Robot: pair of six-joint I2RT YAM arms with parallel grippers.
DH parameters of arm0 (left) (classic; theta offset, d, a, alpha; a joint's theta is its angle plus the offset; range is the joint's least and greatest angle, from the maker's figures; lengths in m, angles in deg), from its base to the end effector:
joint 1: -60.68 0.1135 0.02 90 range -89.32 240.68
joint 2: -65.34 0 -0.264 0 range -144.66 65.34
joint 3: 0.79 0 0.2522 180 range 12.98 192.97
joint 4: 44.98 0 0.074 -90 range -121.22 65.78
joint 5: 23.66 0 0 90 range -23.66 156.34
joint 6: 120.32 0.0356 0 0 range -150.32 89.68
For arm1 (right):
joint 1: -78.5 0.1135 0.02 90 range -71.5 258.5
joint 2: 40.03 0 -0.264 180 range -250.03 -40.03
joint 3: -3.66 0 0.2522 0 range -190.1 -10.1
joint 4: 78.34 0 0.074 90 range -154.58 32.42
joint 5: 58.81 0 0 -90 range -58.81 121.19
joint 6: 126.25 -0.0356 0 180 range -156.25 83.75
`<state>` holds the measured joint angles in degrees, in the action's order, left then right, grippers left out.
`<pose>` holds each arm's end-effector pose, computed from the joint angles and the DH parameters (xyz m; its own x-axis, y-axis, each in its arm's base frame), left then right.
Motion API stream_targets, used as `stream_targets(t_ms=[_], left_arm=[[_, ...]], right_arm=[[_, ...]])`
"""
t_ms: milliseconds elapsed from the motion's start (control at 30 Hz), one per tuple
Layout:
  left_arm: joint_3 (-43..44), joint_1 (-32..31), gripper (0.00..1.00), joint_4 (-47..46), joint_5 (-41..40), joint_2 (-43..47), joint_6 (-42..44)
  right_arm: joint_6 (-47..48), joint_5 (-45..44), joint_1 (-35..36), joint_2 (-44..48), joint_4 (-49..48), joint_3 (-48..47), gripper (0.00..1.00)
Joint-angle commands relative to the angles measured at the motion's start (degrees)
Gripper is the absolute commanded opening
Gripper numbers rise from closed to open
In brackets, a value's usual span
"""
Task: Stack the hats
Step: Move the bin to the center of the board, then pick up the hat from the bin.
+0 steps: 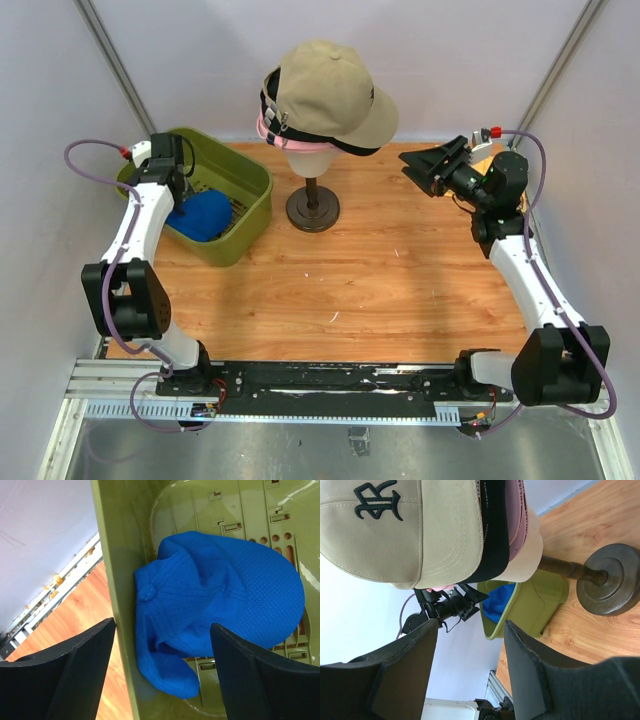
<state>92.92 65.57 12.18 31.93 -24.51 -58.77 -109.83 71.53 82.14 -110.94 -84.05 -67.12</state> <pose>0.3298 0.0484 0.3116 -0.5086 -0.4380 -0.7413 -0.7383 0.6649 0.1137 0.2845 0.0412 0.3722 -0.6357 0.6922 -0.3417 -0.2885 0.1975 0.9369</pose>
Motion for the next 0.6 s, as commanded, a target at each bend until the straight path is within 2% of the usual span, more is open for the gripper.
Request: stream_targets(t_ms=[0, 567], left_arm=[[1.64, -0.45, 0.81, -3.83, -1.44, -0.99, 1.68], [1.48, -1.81, 0.81, -8.41, -2.04, -3.21, 6.22]], right_arm=[[0.1, 0.01, 0.84, -0.62, -2.42, 0.78, 0.57], [0.15, -0.06, 0.84, -2.13, -3.56, 1.38, 0.57]])
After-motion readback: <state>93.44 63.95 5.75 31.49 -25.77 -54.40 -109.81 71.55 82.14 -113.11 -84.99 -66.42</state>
